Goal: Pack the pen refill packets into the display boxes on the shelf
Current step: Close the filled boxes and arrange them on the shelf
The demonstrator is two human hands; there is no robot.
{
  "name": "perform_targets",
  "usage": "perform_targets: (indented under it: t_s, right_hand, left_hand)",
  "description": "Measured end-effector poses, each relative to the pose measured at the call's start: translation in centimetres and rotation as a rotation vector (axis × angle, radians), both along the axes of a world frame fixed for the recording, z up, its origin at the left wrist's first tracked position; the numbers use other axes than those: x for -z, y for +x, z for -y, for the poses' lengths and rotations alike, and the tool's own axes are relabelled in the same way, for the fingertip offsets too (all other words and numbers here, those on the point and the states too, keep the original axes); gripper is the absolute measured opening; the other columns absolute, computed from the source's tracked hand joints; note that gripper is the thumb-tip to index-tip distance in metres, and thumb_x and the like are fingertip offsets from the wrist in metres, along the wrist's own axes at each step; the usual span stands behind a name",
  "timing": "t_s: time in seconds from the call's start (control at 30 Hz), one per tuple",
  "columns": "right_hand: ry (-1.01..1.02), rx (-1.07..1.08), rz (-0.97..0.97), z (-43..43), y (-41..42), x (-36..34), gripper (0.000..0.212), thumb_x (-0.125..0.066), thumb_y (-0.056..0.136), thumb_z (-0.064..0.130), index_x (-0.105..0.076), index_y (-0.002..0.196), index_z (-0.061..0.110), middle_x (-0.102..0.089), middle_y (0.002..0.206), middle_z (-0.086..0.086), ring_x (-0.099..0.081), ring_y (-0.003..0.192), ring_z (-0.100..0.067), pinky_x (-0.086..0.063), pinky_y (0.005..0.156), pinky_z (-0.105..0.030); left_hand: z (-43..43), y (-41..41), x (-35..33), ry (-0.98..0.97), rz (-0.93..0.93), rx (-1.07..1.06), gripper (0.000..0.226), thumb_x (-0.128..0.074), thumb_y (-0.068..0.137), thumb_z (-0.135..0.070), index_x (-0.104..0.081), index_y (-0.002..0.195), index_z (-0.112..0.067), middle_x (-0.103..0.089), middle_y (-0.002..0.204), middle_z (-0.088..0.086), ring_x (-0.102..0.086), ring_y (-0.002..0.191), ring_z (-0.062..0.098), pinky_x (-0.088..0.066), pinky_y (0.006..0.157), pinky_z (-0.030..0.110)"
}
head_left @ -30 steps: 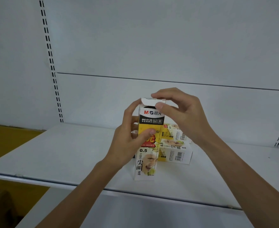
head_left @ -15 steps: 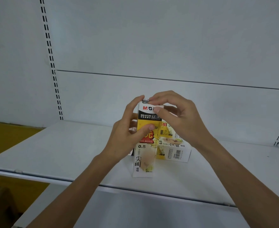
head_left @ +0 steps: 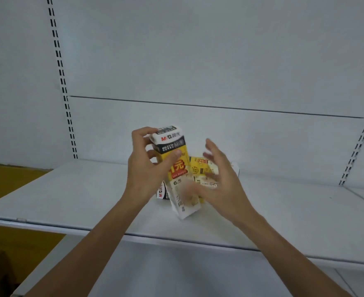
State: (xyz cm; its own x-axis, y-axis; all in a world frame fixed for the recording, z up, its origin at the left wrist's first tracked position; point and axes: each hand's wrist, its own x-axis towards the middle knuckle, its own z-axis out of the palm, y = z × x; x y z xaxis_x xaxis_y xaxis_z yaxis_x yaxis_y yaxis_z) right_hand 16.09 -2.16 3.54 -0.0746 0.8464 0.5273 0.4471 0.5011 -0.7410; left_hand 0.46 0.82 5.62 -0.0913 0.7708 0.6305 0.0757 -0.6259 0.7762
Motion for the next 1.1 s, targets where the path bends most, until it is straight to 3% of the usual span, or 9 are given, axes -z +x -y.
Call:
perform_targets:
  t_s: [0.27, 0.4, 0.47, 0.53, 0.6, 0.7, 0.77, 0.9, 1.1]
  right_hand:
    - [0.029, 0.195, 0.331, 1.1, 1.8, 2.2, 0.076, -0.081, 0.065, 0.035, -0.043, 0.13, 0.026, -0.046, 0.121, 0.013, -0.048, 0.105, -0.001, -0.045, 0.083, -0.022]
    - [-0.067, 0.12, 0.379, 1.2, 4.9, 1.7, 0.066, -0.083, 0.064, 0.022, -0.057, 0.125, 0.023, -0.052, 0.109, 0.023, -0.051, 0.112, -0.008, -0.036, 0.087, -0.003]
    - [-0.065, 0.107, 0.437, 1.0, 5.8, 2.2, 0.062, -0.08, 0.067, 0.025, -0.057, 0.125, 0.028, -0.041, 0.123, 0.028, -0.033, 0.125, -0.008, -0.027, 0.105, -0.013]
    - [-0.138, 0.126, 0.444, 0.9, 6.0, 2.6, 0.065, -0.079, 0.071, 0.026, -0.05, 0.128, 0.037, -0.022, 0.143, 0.019, -0.011, 0.136, -0.005, -0.016, 0.113, -0.023]
    - [-0.244, 0.176, 0.408, 0.8, 6.0, 2.7, 0.092, -0.08, 0.07, 0.026, -0.024, 0.142, 0.04, -0.006, 0.154, 0.008, -0.003, 0.141, -0.01, -0.015, 0.114, -0.03]
    - [-0.384, 0.184, 0.169, 0.6, 6.1, 2.4, 0.105, -0.081, 0.069, 0.016, -0.011, 0.147, 0.027, -0.039, 0.137, 0.011, -0.043, 0.113, 0.002, -0.033, 0.088, -0.005]
    - [-0.464, 0.12, 0.05, 0.2, 5.9, 2.6, 0.102, -0.077, 0.072, 0.007, -0.01, 0.147, 0.025, -0.051, 0.112, 0.027, -0.046, 0.083, 0.019, -0.036, 0.064, 0.005]
    - [-0.517, 0.07, -0.048, -1.2, 5.9, 3.2, 0.1, -0.074, 0.073, 0.002, -0.01, 0.148, 0.017, -0.053, 0.099, 0.028, -0.057, 0.089, 0.007, -0.042, 0.077, -0.007]
    - [-0.511, 0.132, -0.025, -3.0, 5.5, 3.9, 0.105, -0.076, 0.074, 0.016, -0.002, 0.15, 0.016, -0.053, 0.13, 0.011, -0.051, 0.115, -0.01, -0.038, 0.092, -0.021]
  left_hand:
    - [1.4, 0.2, 2.0, -0.267, 0.254, -0.156, 0.046, -0.07, 0.075, -0.033, -0.037, 0.102, -0.016, -0.051, 0.089, -0.017, -0.063, 0.083, 0.005, -0.056, 0.076, 0.04]
    - [1.0, -1.6, 5.6, -0.323, -0.172, -0.232, 0.047, -0.073, 0.069, -0.04, -0.052, 0.095, -0.007, -0.058, 0.111, -0.005, -0.058, 0.096, 0.012, -0.049, 0.077, 0.02]
    - [1.2, -2.0, 7.1, -0.359, -0.382, -0.214, 0.049, -0.077, 0.064, -0.041, -0.053, 0.088, -0.006, -0.058, 0.119, 0.0, -0.056, 0.106, 0.016, -0.044, 0.086, 0.025]
    - [1.2, -2.0, 7.2, -0.378, -0.507, -0.233, 0.05, -0.079, 0.062, -0.041, -0.051, 0.092, -0.012, -0.051, 0.13, 0.003, -0.048, 0.117, 0.018, -0.035, 0.091, 0.026]
    - [0.8, -1.8, 6.5, -0.408, -0.576, -0.233, 0.07, -0.08, 0.062, -0.04, -0.044, 0.118, -0.016, -0.044, 0.137, 0.005, -0.041, 0.124, 0.019, -0.032, 0.094, 0.025]
    - [-0.1, -1.5, 5.6, -0.504, -0.502, -0.064, 0.109, -0.082, 0.062, -0.029, -0.012, 0.144, -0.017, -0.03, 0.148, 0.003, -0.032, 0.133, 0.019, -0.029, 0.105, 0.031]
    - [-0.9, -1.2, 5.6, -0.58, -0.412, 0.107, 0.114, -0.082, 0.063, -0.019, -0.004, 0.146, -0.021, -0.035, 0.145, -0.003, -0.04, 0.127, 0.017, -0.032, 0.103, 0.031]
    - [-2.2, -1.2, 6.0, -0.561, -0.393, 0.205, 0.066, -0.079, 0.067, -0.009, -0.044, 0.116, -0.036, -0.062, 0.108, -0.013, -0.062, 0.101, 0.014, -0.05, 0.087, 0.028]
    - [-4.6, -1.4, 6.3, -0.556, -0.331, 0.232, 0.064, -0.08, 0.064, -0.004, -0.051, 0.117, -0.024, -0.067, 0.107, -0.003, -0.064, 0.098, 0.017, -0.05, 0.091, 0.041]
